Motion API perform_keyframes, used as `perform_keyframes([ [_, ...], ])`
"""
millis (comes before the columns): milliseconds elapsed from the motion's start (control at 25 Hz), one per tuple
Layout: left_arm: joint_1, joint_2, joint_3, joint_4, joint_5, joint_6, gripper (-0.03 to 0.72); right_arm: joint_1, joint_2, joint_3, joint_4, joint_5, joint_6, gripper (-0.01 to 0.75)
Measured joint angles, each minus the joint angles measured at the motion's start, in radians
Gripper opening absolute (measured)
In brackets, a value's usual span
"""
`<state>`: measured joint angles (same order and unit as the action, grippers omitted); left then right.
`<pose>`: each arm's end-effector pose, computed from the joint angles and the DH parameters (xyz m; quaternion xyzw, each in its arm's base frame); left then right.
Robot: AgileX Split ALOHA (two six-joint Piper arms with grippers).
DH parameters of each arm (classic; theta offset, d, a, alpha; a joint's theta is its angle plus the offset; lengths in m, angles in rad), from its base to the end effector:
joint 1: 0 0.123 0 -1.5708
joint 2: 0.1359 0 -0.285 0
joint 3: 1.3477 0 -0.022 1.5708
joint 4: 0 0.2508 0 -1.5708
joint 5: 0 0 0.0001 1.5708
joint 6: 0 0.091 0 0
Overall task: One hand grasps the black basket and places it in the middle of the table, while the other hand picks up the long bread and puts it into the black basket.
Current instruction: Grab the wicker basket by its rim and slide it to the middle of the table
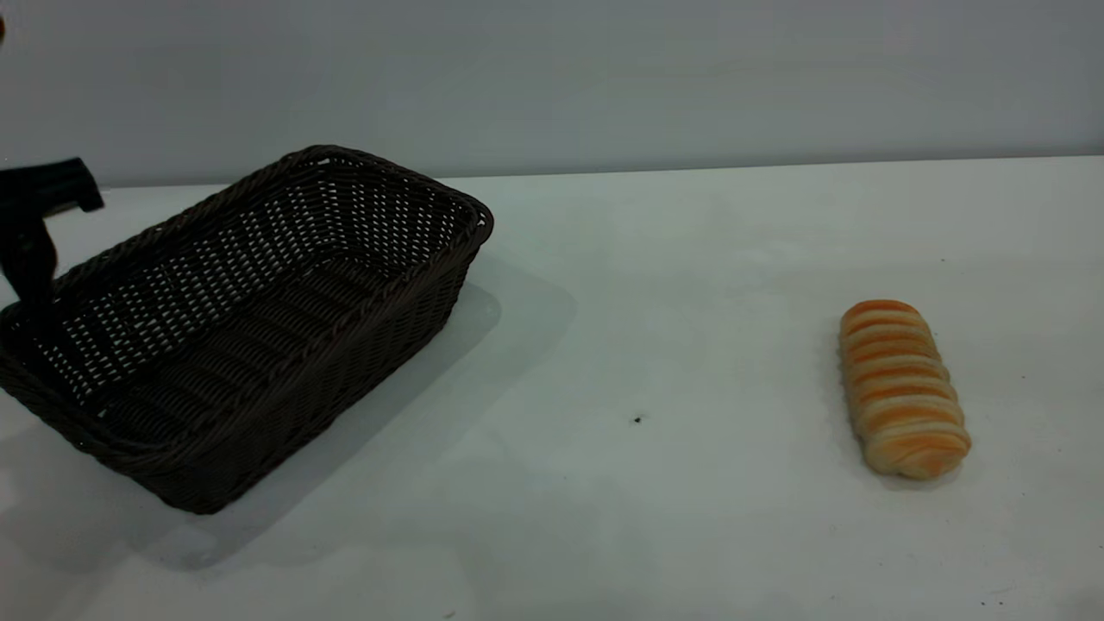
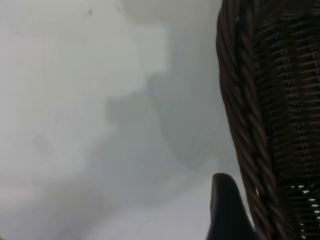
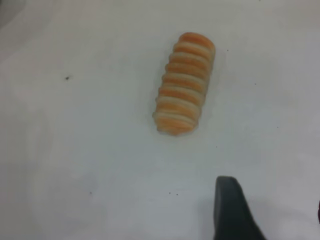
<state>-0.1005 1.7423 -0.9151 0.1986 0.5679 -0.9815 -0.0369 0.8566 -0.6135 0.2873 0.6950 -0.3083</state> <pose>0.3099 -0.0215 0.1546 -0.3520 0.9247 -0.0125 0.1447 0.1562 0.0108 0.2783 -0.0553 0.9273 0.0628 0.3648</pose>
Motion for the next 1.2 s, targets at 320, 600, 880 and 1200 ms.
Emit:
perform_keyframes([
  [320,0.0,0.05,0.002,-0.026,-0.027,-0.018,0.502,0.0,0.0,0.0,0.002,0.0,-0.001,0.392],
  [600,0.0,0.162,0.003,-0.038,-0.143,-0.026,0.486,0.0,0.0,0.0,0.003,0.0,-0.003,0.392],
  [880,0.006,0.266,0.003,-0.136,-0.299,-0.053,0.159,0.0,0.0,0.0,0.003,-0.005,-0.003,0.392],
  [1200,0.008,0.238,0.0,-0.15,-0.351,0.029,0.147,0.0,0.0,0.0,0.002,-0.006,-0.003,0.392],
])
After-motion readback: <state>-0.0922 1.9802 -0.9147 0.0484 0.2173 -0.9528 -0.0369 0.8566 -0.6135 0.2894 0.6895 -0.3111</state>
